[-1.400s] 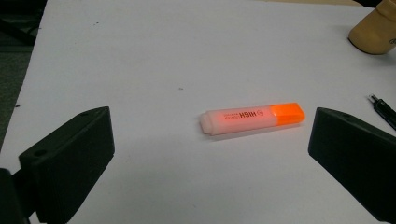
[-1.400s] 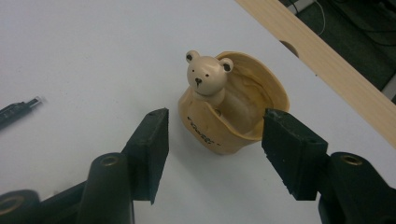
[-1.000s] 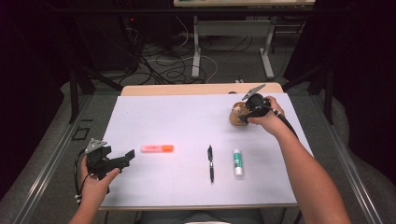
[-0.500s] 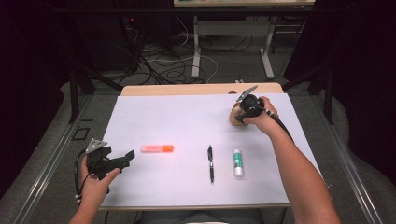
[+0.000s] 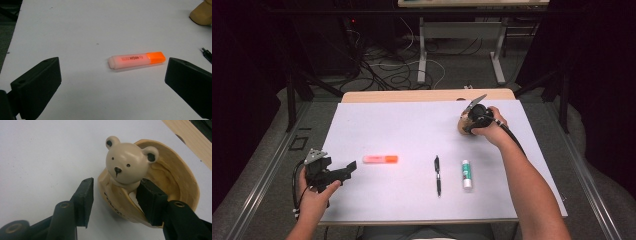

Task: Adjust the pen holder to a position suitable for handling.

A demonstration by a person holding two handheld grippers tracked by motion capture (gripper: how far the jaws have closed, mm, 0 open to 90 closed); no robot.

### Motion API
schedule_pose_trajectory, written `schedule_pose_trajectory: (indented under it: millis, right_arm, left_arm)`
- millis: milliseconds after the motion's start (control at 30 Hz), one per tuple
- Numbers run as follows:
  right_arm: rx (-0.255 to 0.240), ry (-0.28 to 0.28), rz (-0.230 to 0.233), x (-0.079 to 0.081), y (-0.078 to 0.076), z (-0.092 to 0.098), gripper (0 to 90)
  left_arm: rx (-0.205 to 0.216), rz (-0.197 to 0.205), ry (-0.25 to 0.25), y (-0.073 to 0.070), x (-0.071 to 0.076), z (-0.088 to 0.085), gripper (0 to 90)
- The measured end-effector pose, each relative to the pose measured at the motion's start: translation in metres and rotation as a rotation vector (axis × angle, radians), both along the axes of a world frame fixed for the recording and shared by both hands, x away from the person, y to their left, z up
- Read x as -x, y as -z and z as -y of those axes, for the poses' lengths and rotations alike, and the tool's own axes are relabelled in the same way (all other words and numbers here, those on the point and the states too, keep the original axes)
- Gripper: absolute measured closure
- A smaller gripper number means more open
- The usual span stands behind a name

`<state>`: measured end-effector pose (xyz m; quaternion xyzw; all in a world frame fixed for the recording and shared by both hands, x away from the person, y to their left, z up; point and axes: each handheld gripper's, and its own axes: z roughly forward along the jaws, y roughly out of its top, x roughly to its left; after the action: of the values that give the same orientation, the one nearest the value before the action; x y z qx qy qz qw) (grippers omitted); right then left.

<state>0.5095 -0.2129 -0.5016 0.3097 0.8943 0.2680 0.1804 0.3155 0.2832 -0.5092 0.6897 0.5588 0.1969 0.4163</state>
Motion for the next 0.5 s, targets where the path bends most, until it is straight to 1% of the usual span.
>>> schedule_pose_trajectory:
  millis: [33, 67, 100, 200, 233, 267, 300, 333, 367, 400, 433, 467, 500]
  right_arm:
    - [-0.016, -0.019, 0.032, -0.0016, 0.0032, -0.0006, 47.9]
    - [0.028, -0.014, -0.005, -0.0008, 0.0000, -0.0019, 48.0]
    - [0.025, -0.018, 0.008, -0.0015, 0.0008, -0.0023, 48.1]
    - [0.025, -0.021, 0.000, -0.0015, 0.0009, -0.0028, 48.9]
    - [0.043, -0.021, 0.003, -0.0007, -0.0006, -0.0025, 51.4]
    - [0.043, -0.021, 0.003, -0.0007, -0.0006, -0.0025, 51.4]
    - [0.038, -0.026, 0.015, -0.0012, 0.0005, -0.0026, 52.3]
    - [0.047, -0.028, 0.004, -0.0008, -0.0007, -0.0020, 52.8]
    - [0.043, -0.019, 0.006, -0.0005, -0.0003, -0.0019, 53.7]
    - [0.038, -0.021, 0.000, -0.0005, -0.0004, -0.0016, 54.3]
    - [0.010, -0.022, 0.009, -0.0005, 0.0013, -0.0015, 55.1]
    - [0.010, -0.022, 0.009, -0.0005, 0.0013, -0.0015, 55.1]
    - [0.030, 0.001, -0.018, 0.0012, -0.0009, -0.0013, 56.1]
  left_arm:
    - [0.001, 0.000, 0.000, 0.0001, -0.0001, 0.0000, 0.8]
    - [0.002, -0.001, -0.001, 0.0001, 0.0000, -0.0001, 0.8]
    - [0.005, 0.000, -0.001, 0.0001, -0.0001, -0.0001, 0.8]
    - [0.006, -0.002, -0.004, 0.0002, -0.0001, -0.0004, 0.9]
    - [0.006, -0.003, -0.002, 0.0003, -0.0002, -0.0004, 1.0]
    - [0.006, -0.003, -0.002, 0.0004, -0.0002, -0.0004, 1.0]
    - [0.005, -0.004, -0.001, 0.0004, -0.0001, -0.0002, 1.1]
    - [0.004, -0.004, -0.001, 0.0004, 0.0001, -0.0002, 1.2]
    - [0.005, -0.004, 0.000, 0.0004, 0.0001, -0.0001, 1.3]
    - [0.006, -0.005, 0.000, 0.0004, 0.0002, 0.0000, 1.3]
    - [0.008, -0.005, 0.001, 0.0005, 0.0002, 0.0003, 1.3]
    - [0.007, -0.005, 0.000, 0.0005, 0.0001, 0.0004, 1.3]
    - [0.006, -0.007, 0.001, 0.0004, 0.0001, 0.0005, 1.3]
